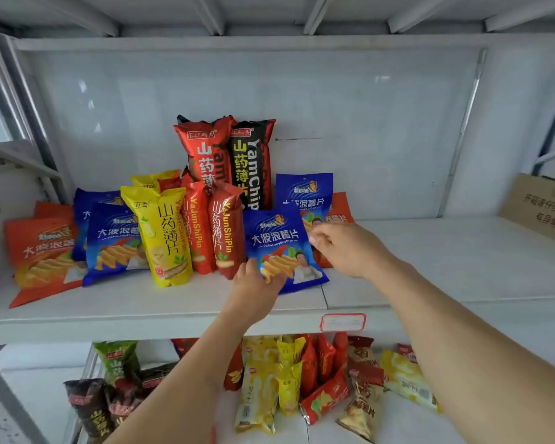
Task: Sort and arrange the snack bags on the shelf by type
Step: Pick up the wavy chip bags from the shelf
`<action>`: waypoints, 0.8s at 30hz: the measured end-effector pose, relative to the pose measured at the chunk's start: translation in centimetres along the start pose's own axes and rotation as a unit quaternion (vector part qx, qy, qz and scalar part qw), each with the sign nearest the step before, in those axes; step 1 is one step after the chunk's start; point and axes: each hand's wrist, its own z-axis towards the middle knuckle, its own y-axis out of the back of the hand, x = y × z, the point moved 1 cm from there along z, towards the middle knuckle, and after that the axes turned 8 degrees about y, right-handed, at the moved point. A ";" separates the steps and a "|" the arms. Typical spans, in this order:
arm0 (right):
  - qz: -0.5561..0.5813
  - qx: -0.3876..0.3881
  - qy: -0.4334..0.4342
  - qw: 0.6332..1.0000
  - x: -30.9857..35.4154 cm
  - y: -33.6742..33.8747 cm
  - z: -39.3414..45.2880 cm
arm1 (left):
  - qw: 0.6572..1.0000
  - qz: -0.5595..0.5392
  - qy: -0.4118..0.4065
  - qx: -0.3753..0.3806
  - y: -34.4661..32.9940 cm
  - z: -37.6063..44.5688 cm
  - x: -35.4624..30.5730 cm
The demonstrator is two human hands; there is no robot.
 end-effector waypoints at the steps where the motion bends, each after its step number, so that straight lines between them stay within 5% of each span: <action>1: 0.008 0.001 -0.015 1.000 -0.6 -0.4 0.8 | 1.000 -0.026 0.011 -0.008 -0.5 0.8 0.1; 9: 0.146 -0.037 -0.118 0.982 -5.7 -4.3 6.8 | 0.989 -0.119 0.055 -0.065 -3.9 6.1 1.9; 24: 0.379 -0.109 -0.258 0.882 -11.0 -8.9 12.9 | 0.992 0.004 0.040 -0.123 -5.4 7.7 1.2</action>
